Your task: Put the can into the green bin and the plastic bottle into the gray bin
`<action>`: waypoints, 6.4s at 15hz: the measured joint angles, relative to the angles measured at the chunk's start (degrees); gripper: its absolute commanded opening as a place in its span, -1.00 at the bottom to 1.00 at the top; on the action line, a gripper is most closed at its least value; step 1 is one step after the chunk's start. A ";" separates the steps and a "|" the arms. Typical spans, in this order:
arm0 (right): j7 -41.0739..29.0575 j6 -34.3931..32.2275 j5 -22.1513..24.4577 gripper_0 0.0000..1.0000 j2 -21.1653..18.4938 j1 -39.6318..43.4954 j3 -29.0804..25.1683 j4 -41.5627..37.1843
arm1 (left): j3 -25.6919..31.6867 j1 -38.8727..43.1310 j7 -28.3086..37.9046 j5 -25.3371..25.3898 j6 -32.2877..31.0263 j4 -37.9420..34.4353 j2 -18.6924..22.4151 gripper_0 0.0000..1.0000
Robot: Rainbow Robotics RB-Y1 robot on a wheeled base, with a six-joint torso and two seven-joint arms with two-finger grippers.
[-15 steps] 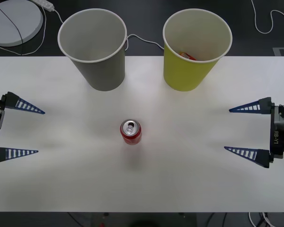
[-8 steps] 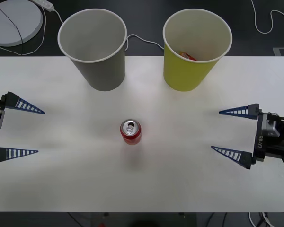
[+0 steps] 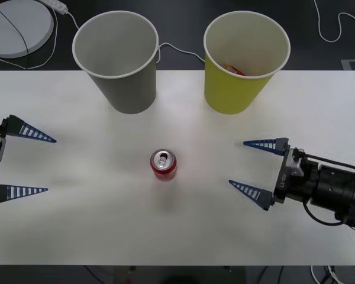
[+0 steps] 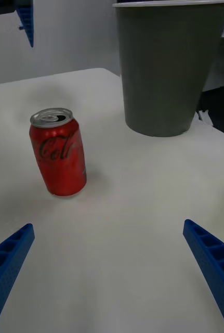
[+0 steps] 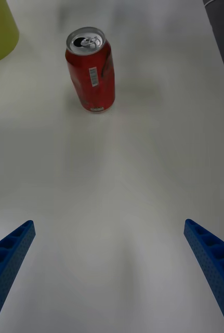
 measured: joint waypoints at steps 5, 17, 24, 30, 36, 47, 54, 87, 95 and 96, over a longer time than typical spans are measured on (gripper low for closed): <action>9.59 2.22 -7.38 1.00 2.10 -4.68 7.33 9.28 | 0.00 0.00 0.00 0.00 0.00 0.00 0.00 1.00; 16.48 12.26 -11.08 1.00 9.92 -11.27 20.86 16.38 | 0.00 0.00 0.00 0.00 0.00 0.00 0.00 1.00; 17.46 20.19 -11.07 1.00 13.27 -12.79 24.91 16.38 | 0.00 0.00 0.00 0.00 0.00 0.00 0.00 1.00; 17.55 25.51 -11.06 1.00 15.11 -14.01 27.34 16.38 | 0.00 0.00 0.00 0.00 0.00 0.00 0.00 1.00; 17.46 27.46 -11.06 -0.93 15.62 -14.90 28.62 16.38 | 0.00 0.00 0.00 0.00 0.00 0.00 0.00 1.00; 16.15 26.53 -11.05 -1.00 15.10 -15.22 29.24 16.02 | 0.00 0.00 0.00 -0.01 0.00 0.00 0.00 1.00; 0.33 21.44 -1.15 -1.00 5.57 -15.17 29.13 5.29 | 0.00 0.00 0.00 -0.01 0.00 0.00 0.00 1.00; -92.65 -29.95 31.28 -1.00 -25.07 -29.05 -11.58 -22.06 | 0.00 0.00 0.00 -0.01 0.00 0.00 0.00 1.00; -93.83 -29.95 39.54 -1.00 -24.84 -47.82 1.44 -10.50 | 0.00 0.00 0.00 -0.01 0.00 0.00 0.00 1.00; -93.86 -29.95 40.08 -1.00 -24.46 -50.57 3.35 -8.29 | 0.00 0.00 0.00 -0.01 0.00 0.00 0.00 1.00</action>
